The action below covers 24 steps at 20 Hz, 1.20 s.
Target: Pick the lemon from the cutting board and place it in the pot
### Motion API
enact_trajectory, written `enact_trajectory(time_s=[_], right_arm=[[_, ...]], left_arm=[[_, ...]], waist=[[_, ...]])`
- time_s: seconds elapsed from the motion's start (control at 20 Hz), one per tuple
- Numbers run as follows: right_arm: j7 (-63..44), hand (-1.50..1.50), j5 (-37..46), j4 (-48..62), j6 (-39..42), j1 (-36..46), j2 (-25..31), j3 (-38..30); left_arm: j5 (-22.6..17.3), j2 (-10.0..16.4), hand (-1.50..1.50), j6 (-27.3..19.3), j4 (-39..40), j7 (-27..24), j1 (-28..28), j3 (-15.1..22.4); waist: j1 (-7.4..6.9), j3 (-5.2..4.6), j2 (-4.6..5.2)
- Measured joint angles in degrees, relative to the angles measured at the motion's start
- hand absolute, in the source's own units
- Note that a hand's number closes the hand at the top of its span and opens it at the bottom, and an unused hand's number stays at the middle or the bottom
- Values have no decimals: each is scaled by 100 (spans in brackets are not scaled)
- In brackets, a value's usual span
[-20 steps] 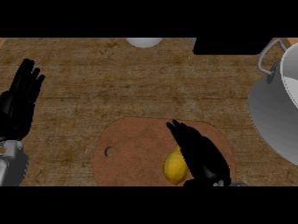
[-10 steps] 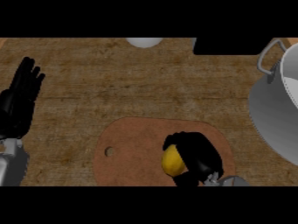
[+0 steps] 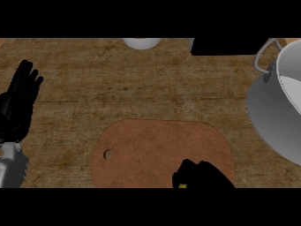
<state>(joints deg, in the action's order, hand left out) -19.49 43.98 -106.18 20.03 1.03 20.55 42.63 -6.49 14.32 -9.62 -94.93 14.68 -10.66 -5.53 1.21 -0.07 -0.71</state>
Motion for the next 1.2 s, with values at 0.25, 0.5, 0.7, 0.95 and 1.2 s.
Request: enact_trajectory(time_s=[0.25,0.5,0.7,0.95,1.2], right_arm=[[1166,150,310,-1144,-159,-930,1515,779],[2108,150,554,-2076,-1182,-2025,3100,637],[2573,150,226,-2581,-2212,-2768,3627,135],[2975,150,-22,-2708,-3448,-3279,3488,-519],[3232,150,-271,-2773,-4394,-3592,3298,-1195]], left_arm=[[10,32,0,-23,61,-99,108,-114],[-4,7,0,-5,6,-176,247,-139],[-25,2,0,0,-91,-197,357,-173],[-37,19,0,-11,-148,-170,404,-216],[-39,19,0,-12,-216,-140,422,-215]], waist=[[167,9,-40],[227,18,-32],[279,23,-28],[340,26,-17],[315,24,3]])
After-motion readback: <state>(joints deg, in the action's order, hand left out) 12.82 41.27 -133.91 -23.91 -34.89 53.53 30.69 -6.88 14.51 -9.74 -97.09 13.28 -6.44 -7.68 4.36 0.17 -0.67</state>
